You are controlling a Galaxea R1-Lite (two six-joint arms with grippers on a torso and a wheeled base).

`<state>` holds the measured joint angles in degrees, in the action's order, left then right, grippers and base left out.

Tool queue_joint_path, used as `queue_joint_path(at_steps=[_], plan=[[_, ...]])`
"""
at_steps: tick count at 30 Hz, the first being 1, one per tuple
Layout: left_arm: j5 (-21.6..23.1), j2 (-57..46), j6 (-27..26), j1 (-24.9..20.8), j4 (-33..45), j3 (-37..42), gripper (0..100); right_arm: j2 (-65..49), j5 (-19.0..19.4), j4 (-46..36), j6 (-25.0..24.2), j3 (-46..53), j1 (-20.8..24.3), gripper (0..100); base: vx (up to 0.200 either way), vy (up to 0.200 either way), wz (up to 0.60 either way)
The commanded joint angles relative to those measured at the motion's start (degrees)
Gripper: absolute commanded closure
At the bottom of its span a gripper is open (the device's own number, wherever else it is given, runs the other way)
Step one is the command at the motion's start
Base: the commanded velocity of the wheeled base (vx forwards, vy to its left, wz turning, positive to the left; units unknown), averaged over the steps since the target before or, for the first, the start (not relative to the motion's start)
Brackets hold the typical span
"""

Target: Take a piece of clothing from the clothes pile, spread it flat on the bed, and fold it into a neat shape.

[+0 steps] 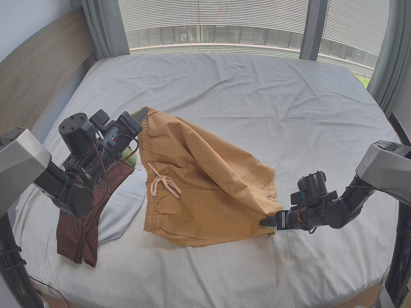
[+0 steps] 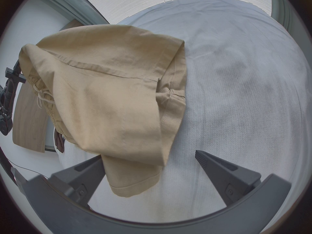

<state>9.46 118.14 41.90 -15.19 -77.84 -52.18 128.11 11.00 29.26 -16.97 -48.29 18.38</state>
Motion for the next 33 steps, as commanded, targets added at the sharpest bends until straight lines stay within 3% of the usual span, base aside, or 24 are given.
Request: queue_joint_path(at_steps=[1,20,33], plan=[[-0.1,0.2,0.0,0.2,0.1,-0.5,100,1.0,0.0,2.0,1.1,1.7,-0.7,0,0.000,0.000,0.00],[0.0,0.1,0.1,-0.5,-0.1,-0.6,100,-2.8,0.1,7.1,9.2,11.7,-0.9,0,0.000,0.000,0.00],[0.1,-0.4,0.1,-0.8,-0.5,-0.5,100,3.5,0.0,9.9,12.3,8.0,-2.2,0,0.000,0.000,0.00]])
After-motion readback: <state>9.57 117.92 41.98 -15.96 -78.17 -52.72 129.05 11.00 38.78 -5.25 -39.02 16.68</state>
